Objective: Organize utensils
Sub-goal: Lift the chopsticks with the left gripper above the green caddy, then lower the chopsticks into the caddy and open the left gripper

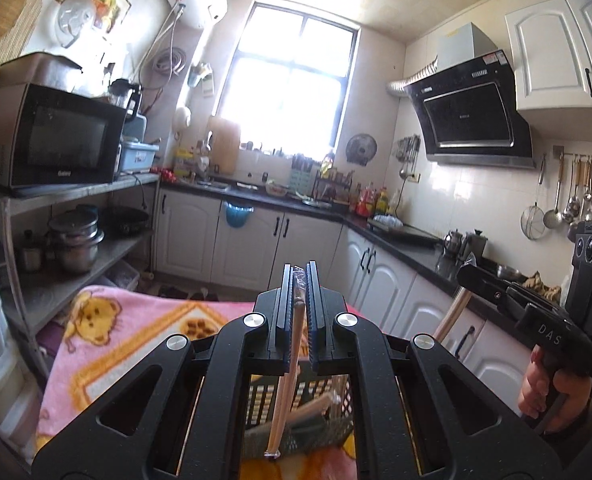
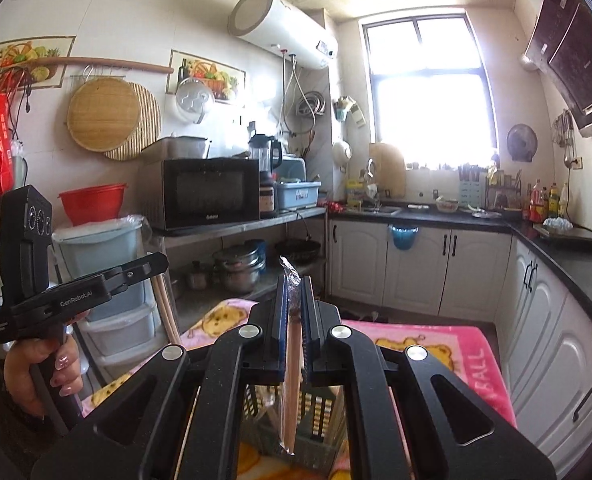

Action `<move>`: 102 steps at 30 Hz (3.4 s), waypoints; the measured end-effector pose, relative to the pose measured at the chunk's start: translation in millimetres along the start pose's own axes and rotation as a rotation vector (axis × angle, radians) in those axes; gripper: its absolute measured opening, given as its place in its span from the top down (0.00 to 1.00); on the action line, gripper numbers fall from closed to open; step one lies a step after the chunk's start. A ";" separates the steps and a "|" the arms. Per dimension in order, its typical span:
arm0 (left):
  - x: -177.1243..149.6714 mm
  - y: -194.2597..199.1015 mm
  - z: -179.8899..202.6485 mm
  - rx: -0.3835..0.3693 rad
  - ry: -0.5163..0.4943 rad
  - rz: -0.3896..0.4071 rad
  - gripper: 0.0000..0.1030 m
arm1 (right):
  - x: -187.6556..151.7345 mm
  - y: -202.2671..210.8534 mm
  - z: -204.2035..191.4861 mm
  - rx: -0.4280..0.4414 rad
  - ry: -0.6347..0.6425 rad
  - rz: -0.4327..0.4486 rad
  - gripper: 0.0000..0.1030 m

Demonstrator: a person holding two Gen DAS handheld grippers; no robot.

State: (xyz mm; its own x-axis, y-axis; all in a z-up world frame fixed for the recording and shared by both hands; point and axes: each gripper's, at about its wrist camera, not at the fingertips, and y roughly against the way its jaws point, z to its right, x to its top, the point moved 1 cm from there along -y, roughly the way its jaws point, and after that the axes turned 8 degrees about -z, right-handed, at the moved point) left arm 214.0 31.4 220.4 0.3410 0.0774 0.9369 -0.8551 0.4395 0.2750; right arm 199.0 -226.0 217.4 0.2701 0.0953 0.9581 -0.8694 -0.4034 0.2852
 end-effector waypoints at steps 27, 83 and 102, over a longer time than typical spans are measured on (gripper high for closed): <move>-20.4 -70.1 -19.0 0.066 0.062 0.036 0.97 | -0.1 -47.8 20.9 -0.064 -0.037 0.007 0.94; -93.6 -95.5 -36.9 0.047 0.117 -0.202 0.77 | -80.4 -76.6 26.5 -0.083 -0.129 -0.164 0.72; -95.5 -64.4 -24.9 0.040 0.098 -0.213 0.18 | -93.9 -59.5 26.5 -0.094 -0.120 -0.214 0.59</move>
State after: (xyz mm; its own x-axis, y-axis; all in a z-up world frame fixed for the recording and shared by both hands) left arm 246.2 18.0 107.8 0.5497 0.0741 0.8321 -0.7741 0.4197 0.4739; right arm 236.3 -235.1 109.8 0.4940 0.0588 0.8675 -0.8205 -0.2985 0.4875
